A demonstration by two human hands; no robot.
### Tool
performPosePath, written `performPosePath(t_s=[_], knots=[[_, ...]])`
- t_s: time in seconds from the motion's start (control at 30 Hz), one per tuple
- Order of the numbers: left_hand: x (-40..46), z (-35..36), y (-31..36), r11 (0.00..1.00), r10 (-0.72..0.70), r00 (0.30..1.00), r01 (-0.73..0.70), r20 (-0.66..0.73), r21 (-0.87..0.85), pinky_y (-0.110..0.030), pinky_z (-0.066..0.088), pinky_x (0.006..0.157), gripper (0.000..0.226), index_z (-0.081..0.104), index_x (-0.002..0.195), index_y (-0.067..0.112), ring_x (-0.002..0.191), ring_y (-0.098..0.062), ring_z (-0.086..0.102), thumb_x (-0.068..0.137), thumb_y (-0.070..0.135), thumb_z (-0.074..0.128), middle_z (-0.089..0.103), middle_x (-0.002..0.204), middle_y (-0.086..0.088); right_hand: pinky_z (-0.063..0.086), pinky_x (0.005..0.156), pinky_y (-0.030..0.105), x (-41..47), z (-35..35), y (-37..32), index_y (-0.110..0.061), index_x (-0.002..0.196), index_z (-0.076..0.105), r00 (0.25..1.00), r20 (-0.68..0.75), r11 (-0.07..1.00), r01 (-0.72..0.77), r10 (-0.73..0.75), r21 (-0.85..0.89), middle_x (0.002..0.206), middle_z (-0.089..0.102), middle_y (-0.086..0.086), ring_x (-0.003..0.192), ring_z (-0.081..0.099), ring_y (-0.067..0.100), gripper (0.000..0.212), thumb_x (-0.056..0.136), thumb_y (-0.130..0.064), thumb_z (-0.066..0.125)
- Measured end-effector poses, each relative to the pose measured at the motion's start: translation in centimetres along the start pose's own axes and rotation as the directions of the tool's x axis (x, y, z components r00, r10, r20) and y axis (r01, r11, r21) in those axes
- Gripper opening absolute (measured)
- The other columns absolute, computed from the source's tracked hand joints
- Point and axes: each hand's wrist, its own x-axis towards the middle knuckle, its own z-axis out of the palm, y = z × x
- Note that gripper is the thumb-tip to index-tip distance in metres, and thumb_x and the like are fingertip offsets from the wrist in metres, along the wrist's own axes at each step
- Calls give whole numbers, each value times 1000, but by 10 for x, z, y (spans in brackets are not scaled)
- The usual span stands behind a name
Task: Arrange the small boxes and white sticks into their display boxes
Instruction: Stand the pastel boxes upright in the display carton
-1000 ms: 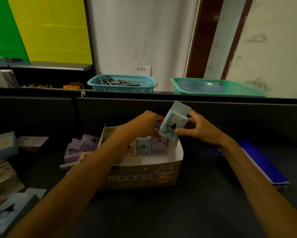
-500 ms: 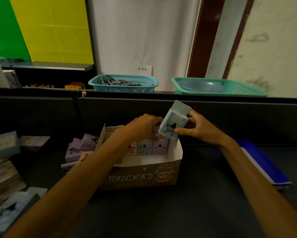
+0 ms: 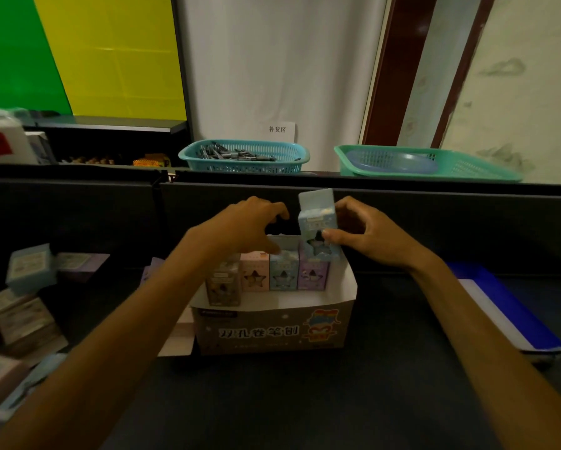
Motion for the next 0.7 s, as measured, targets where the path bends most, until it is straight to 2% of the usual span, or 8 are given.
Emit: performPosePath(t_s=[0.1,0.17,0.37,0.5,0.7], knots=[[-13,-9,-16,999,-45,999,45,-9,8,-38,47,95,66,41,132,32,115,-16,52,76,41,73,53,128,2,50,67,13,8,12,-11,-20,110,55,999,-19,995,32,-34,-91,104,61,-11,86,60,-4,35,81,-32,71],[-20,-11,-24,997,-73,997,73,3,20,-39,46,96,63,41,133,32,115,-16,51,78,44,70,53,129,2,49,64,13,14,20,-16,-20,107,57,999,-23,991,23,-26,-134,103,61,-8,84,60,1,33,80,-28,73],[-40,-14,-41,994,-106,994,106,-11,20,-39,46,95,57,41,133,30,114,-18,50,83,46,63,51,130,0,58,74,27,25,42,-27,-22,113,50,997,81,974,11,7,-224,110,62,-2,93,62,11,48,74,-18,78],[-49,-13,-45,994,-95,995,97,-37,43,-38,47,92,58,40,135,29,113,-18,49,84,51,59,49,131,-1,58,70,25,28,52,-27,-29,120,45,985,169,954,13,39,-299,110,59,-5,88,63,7,60,73,-14,79],[-58,-8,-53,995,-92,993,94,-71,16,-40,47,91,57,40,135,29,113,-19,48,85,50,58,48,131,-1,57,82,35,27,64,-24,-29,119,50,978,179,911,-26,109,-412,114,60,-1,96,60,12,54,74,-19,78]])
